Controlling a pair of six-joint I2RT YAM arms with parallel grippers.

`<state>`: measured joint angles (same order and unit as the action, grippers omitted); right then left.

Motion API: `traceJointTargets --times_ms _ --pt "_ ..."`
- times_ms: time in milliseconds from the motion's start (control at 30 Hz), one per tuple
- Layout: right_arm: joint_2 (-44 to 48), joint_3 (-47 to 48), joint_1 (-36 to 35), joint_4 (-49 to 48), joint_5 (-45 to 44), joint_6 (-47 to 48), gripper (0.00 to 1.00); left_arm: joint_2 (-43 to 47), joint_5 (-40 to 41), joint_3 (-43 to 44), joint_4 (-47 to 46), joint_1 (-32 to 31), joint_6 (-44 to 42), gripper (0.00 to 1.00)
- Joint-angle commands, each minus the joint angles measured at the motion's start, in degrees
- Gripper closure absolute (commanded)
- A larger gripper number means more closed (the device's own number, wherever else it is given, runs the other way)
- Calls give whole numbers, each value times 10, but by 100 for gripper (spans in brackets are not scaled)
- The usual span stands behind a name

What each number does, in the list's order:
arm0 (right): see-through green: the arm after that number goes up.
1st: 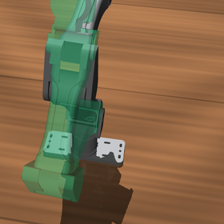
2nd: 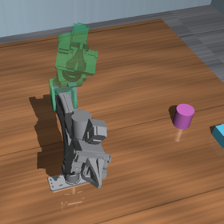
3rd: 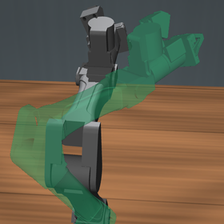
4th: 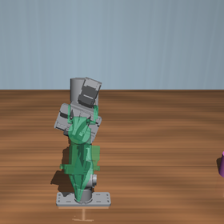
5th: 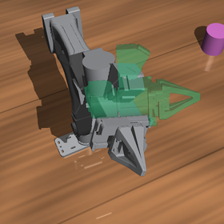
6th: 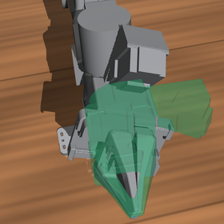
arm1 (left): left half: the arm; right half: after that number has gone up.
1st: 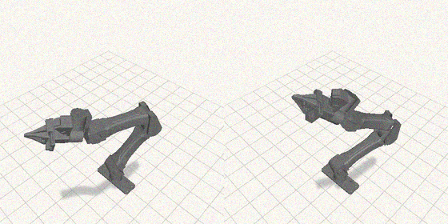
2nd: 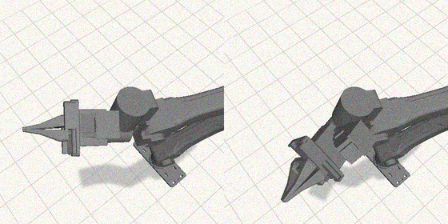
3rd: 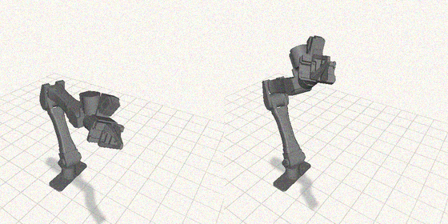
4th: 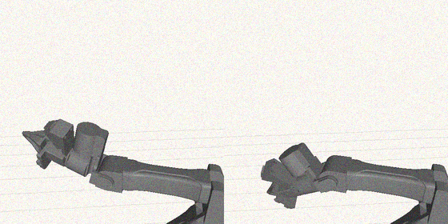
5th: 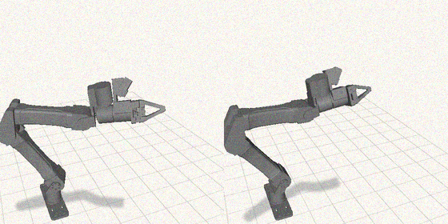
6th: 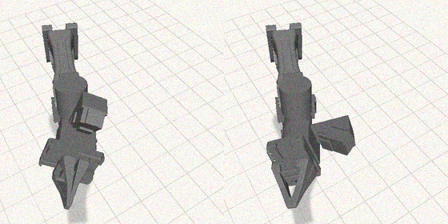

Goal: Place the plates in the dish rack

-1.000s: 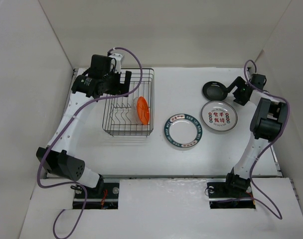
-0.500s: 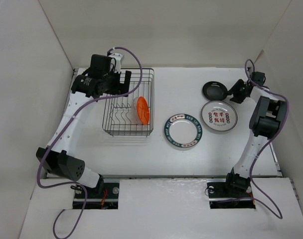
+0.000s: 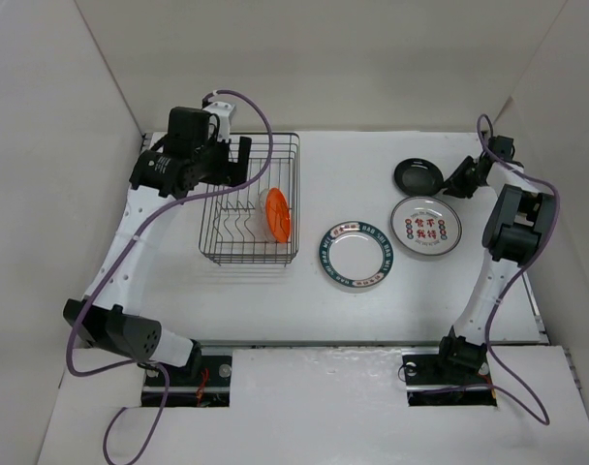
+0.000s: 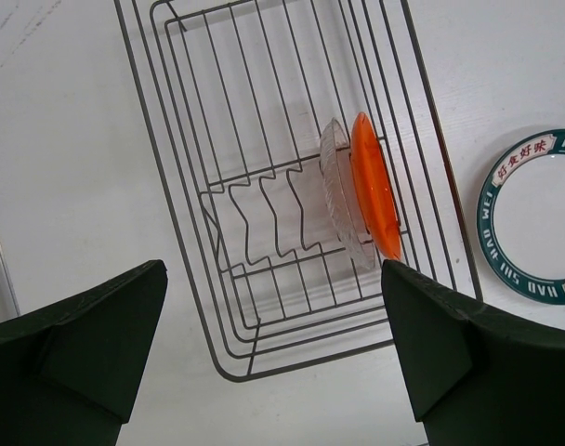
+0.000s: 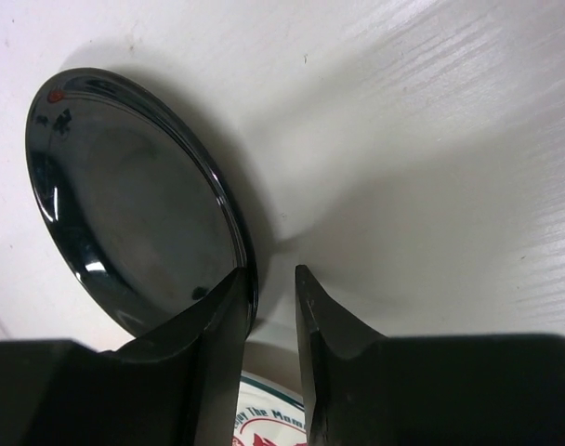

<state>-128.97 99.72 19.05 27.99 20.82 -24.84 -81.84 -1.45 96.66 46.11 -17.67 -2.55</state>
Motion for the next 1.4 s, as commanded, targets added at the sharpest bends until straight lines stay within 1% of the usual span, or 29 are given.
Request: traceJointTargets --times_ms 0,133,167,267,300,367,467,600,633,733,767,800,900,967,1000,1067,1100,1167,1233,1267,1300,1367 --pt "-12 30 0 22 -5 1 68 32 3 -9 -12 -3 -5 1" --pt "-12 36 0 22 0 1 67 37 -2 -14 -12 3 -5 1" --pt "-12 36 0 16 0 1 63 37 -2 -14 -12 3 -5 1" --pt "-17 36 0 16 6 -5 62 37 -7 -19 -12 8 -5 1" --pt "-17 42 0 10 19 -11 60 37 -7 -19 -12 8 -5 1" --pt "-25 49 0 10 33 -11 60 37 -7 -19 -12 8 -5 1" --pt "-31 64 -10 10 27 -16 60 37 -13 -19 -12 8 -5 1" --pt "-44 84 -16 23 20 -21 69 37 -13 -14 -12 13 -5 1" --pt "-44 84 -16 29 15 -21 77 37 -13 -14 -7 13 -5 1" --pt "-49 98 -16 36 9 -32 87 37 -13 -14 -7 18 -5 1" --pt "-49 98 -16 43 9 -38 95 37 -13 -14 -7 19 -5 1" --pt "-54 103 -16 43 3 -38 100 37 -13 -14 -7 19 -5 1" --pt "-49 97 -16 37 -9 -51 100 37 -13 -19 -7 19 -11 1" --pt "-31 72 -16 4 -1 -68 100 37 -13 -24 -7 19 -11 1" --pt "4 19 -16 -70 8 -93 100 37 -13 -24 -14 19 -17 1" --pt "48 -46 -22 -170 39 -131 100 32 -13 -24 -25 19 -23 1" --pt "65 -88 -22 -253 53 -147 100 27 -18 -24 -25 19 -28 1" --pt "93 -95 -43 -287 79 -159 100 13 -46 -3 -32 19 -33 1" --pt "119 -88 -64 -315 84 -131 100 7 -75 14 -46 19 -33 1" --pt "128 -80 -74 -315 84 -120 100 0 -110 29 -62 19 -39 1" --pt "135 -80 -95 -315 84 -108 100 -6 -128 34 -72 19 -39 1" --pt "156 -73 -113 -333 84 -99 100 -15 -165 59 -86 19 -39 1"
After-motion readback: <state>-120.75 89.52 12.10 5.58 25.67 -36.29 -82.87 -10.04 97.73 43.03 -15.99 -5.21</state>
